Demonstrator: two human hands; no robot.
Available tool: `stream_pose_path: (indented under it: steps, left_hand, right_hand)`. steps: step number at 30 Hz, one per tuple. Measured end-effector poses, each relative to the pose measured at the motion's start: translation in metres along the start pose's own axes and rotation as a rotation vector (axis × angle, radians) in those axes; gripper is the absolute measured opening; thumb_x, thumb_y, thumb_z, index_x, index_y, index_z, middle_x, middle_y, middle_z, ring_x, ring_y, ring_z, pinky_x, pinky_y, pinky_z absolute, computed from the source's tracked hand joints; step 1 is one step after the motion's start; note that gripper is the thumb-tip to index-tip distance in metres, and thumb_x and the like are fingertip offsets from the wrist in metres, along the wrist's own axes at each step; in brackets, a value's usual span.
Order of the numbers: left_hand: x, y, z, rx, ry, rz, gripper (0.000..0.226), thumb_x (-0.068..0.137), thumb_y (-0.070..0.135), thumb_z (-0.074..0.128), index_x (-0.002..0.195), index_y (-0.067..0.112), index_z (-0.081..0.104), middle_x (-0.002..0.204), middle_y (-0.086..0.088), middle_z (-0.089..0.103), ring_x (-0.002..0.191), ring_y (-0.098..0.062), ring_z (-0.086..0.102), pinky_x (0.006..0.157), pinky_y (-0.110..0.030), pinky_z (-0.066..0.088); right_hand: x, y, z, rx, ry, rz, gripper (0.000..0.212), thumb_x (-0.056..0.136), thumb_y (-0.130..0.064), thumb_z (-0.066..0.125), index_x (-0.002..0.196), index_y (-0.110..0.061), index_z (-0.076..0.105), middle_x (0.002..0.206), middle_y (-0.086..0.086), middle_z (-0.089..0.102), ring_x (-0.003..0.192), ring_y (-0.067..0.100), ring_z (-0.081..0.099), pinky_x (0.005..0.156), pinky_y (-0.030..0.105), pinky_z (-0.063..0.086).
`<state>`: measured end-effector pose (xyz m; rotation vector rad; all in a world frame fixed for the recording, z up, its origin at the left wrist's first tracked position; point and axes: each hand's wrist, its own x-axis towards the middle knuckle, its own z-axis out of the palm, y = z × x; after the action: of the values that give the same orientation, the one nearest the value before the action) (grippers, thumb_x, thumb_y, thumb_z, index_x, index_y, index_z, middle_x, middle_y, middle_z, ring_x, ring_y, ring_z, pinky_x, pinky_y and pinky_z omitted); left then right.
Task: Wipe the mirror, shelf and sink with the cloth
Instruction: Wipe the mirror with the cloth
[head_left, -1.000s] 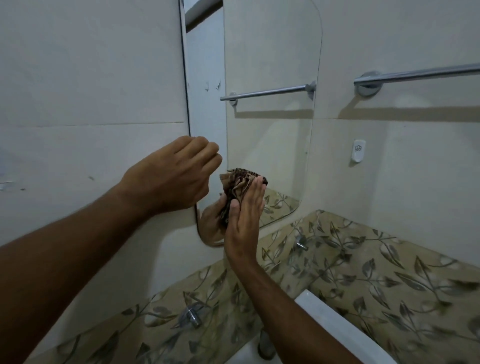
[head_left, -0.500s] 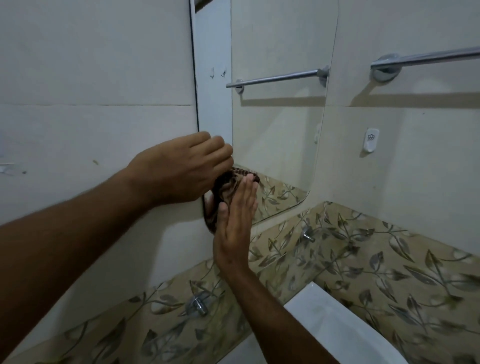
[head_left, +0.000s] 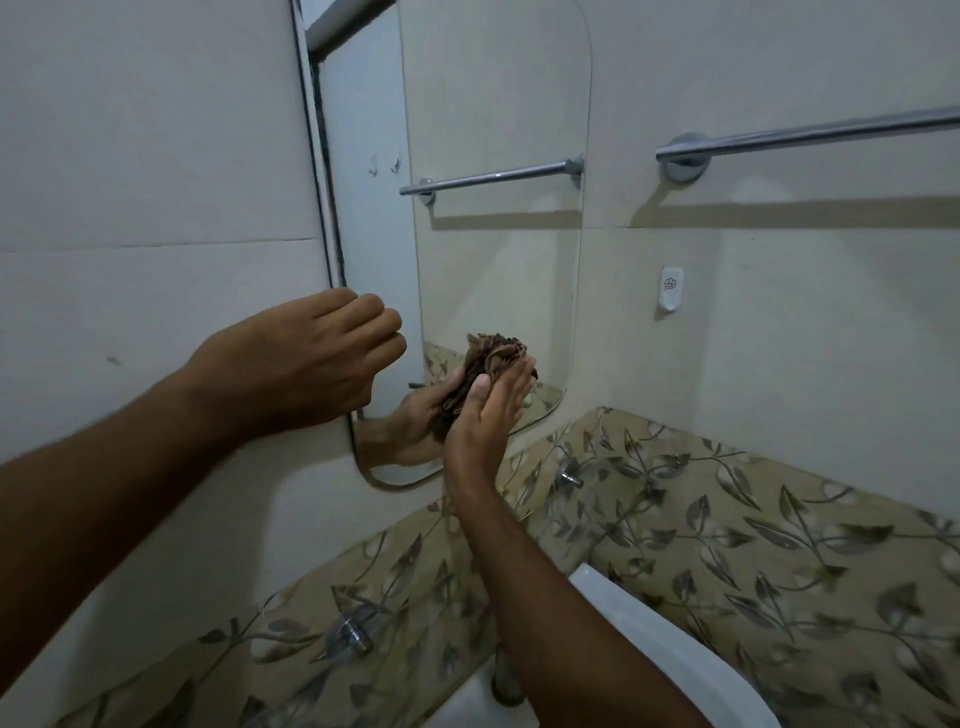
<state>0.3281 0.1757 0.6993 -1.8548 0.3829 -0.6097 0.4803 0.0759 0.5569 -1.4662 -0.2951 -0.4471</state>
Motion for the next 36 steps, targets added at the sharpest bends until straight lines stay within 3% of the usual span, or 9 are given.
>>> stream_pose_path:
  steps: [3, 6, 8, 12, 15, 17, 20, 25, 36]
  left_hand:
    - [-0.001, -0.001, 0.01, -0.003, 0.006, -0.012, 0.04, 0.102, 0.021, 0.021, 0.123, 0.002, 0.049, 0.117, -0.021, 0.05, 0.101, -0.036, 0.048, 0.09, -0.05, 0.042]
    - [0.001, -0.001, 0.015, -0.03, 0.008, -0.027, 0.04, 0.101, 0.022, 0.02, 0.118, 0.004, 0.052, 0.113, -0.021, 0.051, 0.099, -0.038, 0.049, 0.088, -0.052, 0.042]
    - [0.003, -0.001, 0.016, -0.035, 0.017, -0.034, 0.037, 0.101, 0.022, 0.024, 0.113, 0.004, 0.054, 0.11, -0.021, 0.052, 0.097, -0.039, 0.05, 0.086, -0.052, 0.043]
    - [0.003, -0.002, 0.017, -0.032, 0.032, -0.022, 0.035, 0.101, 0.02, 0.026, 0.11, 0.002, 0.056, 0.106, -0.022, 0.053, 0.095, -0.04, 0.051, 0.083, -0.053, 0.044]
    - [0.004, -0.003, 0.014, -0.045, 0.036, -0.001, 0.038, 0.103, 0.018, 0.019, 0.111, 0.002, 0.053, 0.108, -0.024, 0.053, 0.094, -0.04, 0.05, 0.083, -0.053, 0.043]
    - [0.003, -0.002, 0.01, -0.037, 0.044, 0.021, 0.039, 0.104, 0.015, 0.016, 0.11, 0.003, 0.052, 0.106, -0.024, 0.052, 0.092, -0.039, 0.049, 0.081, -0.052, 0.043]
    - [0.004, -0.002, 0.005, -0.04, 0.052, 0.024, 0.04, 0.104, 0.013, 0.013, 0.107, 0.004, 0.051, 0.105, -0.023, 0.052, 0.091, -0.037, 0.048, 0.079, -0.051, 0.043]
    - [0.002, -0.002, 0.005, -0.013, 0.044, 0.032, 0.042, 0.104, 0.014, 0.011, 0.112, 0.002, 0.05, 0.11, -0.022, 0.051, 0.095, -0.038, 0.048, 0.082, -0.051, 0.043]
    - [0.002, -0.005, -0.001, -0.012, 0.102, 0.017, 0.02, 0.1, 0.005, 0.03, 0.105, 0.002, 0.05, 0.1, -0.02, 0.051, 0.085, -0.036, 0.047, 0.074, -0.049, 0.046]
  right_hand:
    - [-0.023, -0.004, -0.002, -0.049, -0.085, -0.125, 0.06, 0.104, -0.046, 0.02, 0.156, -0.031, -0.007, 0.166, -0.011, -0.013, 0.151, 0.003, -0.016, 0.126, 0.041, -0.003]
    - [-0.046, -0.005, -0.008, -0.085, -0.182, -0.362, 0.059, 0.107, -0.036, 0.026, 0.157, -0.026, -0.004, 0.166, -0.011, -0.012, 0.152, 0.007, -0.016, 0.123, 0.025, -0.011]
    - [-0.035, -0.004, -0.009, -0.098, -0.17, -0.404, 0.059, 0.108, -0.032, 0.027, 0.158, -0.023, -0.001, 0.167, -0.01, -0.008, 0.153, 0.008, -0.013, 0.123, 0.023, -0.01]
    - [0.025, -0.011, -0.01, -0.053, -0.025, -0.181, 0.056, 0.108, -0.034, 0.024, 0.159, -0.027, 0.002, 0.167, -0.011, -0.005, 0.152, 0.003, -0.012, 0.125, 0.032, -0.006]
    - [0.079, -0.008, -0.02, -0.04, 0.065, -0.004, 0.056, 0.109, -0.035, 0.024, 0.16, -0.022, 0.004, 0.168, -0.003, 0.001, 0.154, 0.012, -0.001, 0.126, 0.043, 0.005]
    - [0.105, 0.002, -0.031, -0.008, 0.093, 0.089, 0.055, 0.109, -0.034, 0.023, 0.16, -0.019, 0.006, 0.168, 0.002, 0.006, 0.155, 0.02, 0.007, 0.125, 0.045, 0.013]
    - [0.115, 0.016, -0.039, 0.006, 0.107, 0.204, 0.054, 0.11, -0.032, 0.022, 0.159, -0.017, 0.007, 0.168, 0.003, 0.008, 0.155, 0.02, 0.007, 0.125, 0.043, 0.011]
    - [0.1, 0.02, -0.034, -0.004, 0.079, 0.171, 0.055, 0.11, -0.032, 0.019, 0.159, -0.016, 0.003, 0.168, -0.002, 0.0, 0.155, 0.015, -0.003, 0.126, 0.04, 0.001]
    - [0.12, 0.014, -0.036, -0.023, 0.1, 0.208, 0.055, 0.11, -0.032, 0.019, 0.159, -0.015, 0.003, 0.168, 0.0, 0.0, 0.155, 0.017, -0.002, 0.125, 0.038, 0.003]
